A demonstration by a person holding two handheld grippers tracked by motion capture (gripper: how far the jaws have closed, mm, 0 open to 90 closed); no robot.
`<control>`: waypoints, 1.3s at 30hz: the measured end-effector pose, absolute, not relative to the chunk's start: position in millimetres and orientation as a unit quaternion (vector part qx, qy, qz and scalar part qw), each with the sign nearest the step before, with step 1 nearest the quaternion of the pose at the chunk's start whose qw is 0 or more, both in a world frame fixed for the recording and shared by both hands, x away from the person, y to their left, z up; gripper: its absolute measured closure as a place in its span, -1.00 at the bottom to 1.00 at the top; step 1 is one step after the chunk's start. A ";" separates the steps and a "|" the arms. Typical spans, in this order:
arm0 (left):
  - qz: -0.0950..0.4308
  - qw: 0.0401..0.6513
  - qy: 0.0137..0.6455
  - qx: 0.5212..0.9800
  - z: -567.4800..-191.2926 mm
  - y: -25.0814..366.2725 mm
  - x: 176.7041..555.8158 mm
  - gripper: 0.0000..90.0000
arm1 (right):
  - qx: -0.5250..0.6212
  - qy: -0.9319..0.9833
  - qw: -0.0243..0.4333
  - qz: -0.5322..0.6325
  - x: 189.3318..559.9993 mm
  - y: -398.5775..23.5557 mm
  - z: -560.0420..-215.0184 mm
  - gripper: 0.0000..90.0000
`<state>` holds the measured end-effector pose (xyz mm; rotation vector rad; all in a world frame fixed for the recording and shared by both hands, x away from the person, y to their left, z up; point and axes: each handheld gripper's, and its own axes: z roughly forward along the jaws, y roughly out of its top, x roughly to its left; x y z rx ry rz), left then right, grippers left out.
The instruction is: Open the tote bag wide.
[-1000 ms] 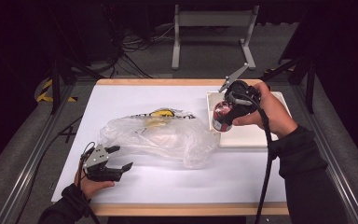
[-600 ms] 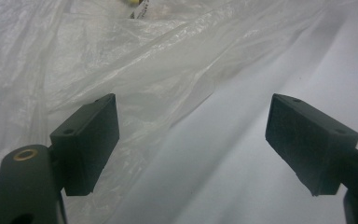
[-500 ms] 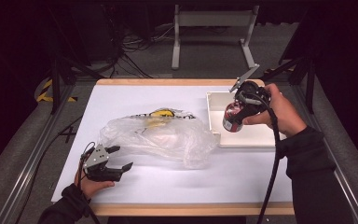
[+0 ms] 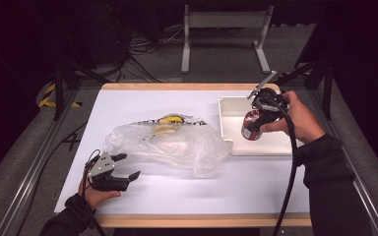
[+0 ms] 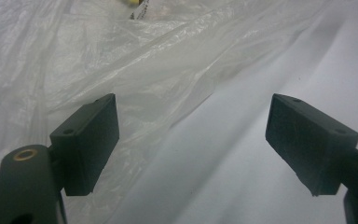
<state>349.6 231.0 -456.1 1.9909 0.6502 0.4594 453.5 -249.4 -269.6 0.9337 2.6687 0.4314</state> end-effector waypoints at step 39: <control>0.194 0.475 0.259 0.818 -456.0 229.7 348.3 -0.60 | 0.399 0.905 0.106 0.103 498.2 -275.4 -344.5 -0.42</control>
